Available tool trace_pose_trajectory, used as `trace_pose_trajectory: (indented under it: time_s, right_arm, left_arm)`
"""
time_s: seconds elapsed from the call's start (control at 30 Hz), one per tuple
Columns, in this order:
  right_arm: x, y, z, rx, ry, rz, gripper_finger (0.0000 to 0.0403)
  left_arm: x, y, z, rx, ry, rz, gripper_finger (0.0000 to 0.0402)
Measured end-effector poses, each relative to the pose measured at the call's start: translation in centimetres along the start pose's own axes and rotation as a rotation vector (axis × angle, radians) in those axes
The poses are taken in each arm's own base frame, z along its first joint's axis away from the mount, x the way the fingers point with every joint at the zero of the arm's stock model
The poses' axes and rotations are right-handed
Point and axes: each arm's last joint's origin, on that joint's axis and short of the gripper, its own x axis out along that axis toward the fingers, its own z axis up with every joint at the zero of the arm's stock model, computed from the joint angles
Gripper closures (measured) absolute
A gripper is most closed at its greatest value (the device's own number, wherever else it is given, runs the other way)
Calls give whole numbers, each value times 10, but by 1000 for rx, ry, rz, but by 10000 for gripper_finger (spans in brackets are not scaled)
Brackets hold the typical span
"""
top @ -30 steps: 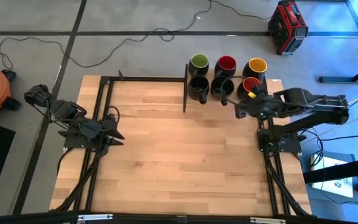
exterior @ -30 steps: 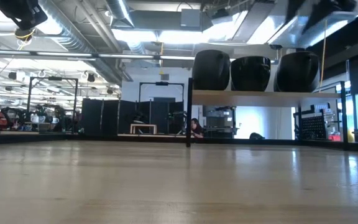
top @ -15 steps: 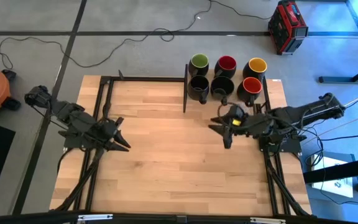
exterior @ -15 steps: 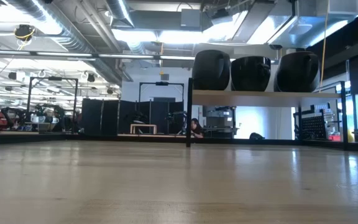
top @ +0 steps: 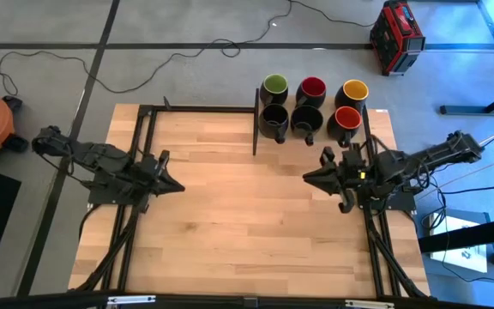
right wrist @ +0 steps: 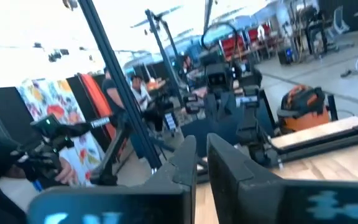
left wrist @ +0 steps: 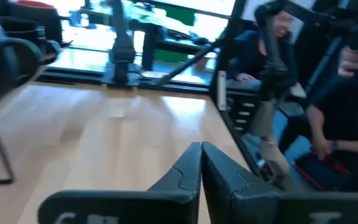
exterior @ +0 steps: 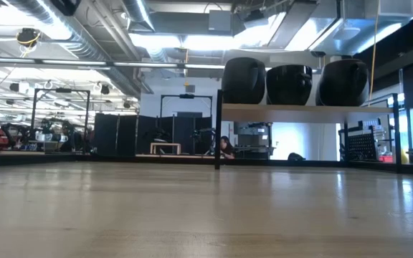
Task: Place coffee mugs
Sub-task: Return to Home Position
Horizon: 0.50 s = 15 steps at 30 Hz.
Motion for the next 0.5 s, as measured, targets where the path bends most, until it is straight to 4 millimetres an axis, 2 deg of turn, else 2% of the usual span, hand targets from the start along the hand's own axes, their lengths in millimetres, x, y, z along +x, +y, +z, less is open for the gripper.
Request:
trace_pose_trajectory:
  time_s: [0.13, 0.27, 0.4, 0.5]
  right_arm:
    - [-13, -5, -6, 3, 3, -10, 385]
    - [-15, -7, -8, 15, 15, -33, 388]
    - [-15, -6, -8, -31, 24, -10, 388]
    - [-16, -9, -16, -121, 57, 42, 388]
  left_arm:
    - [-5, 2, 0, -10, -24, 21, 387]
    - [-6, 1, 2, -15, -43, 18, 380]
    - [-6, 2, 5, 103, -72, 53, 381]
    - [-2, 3, -5, 190, -66, 17, 384]
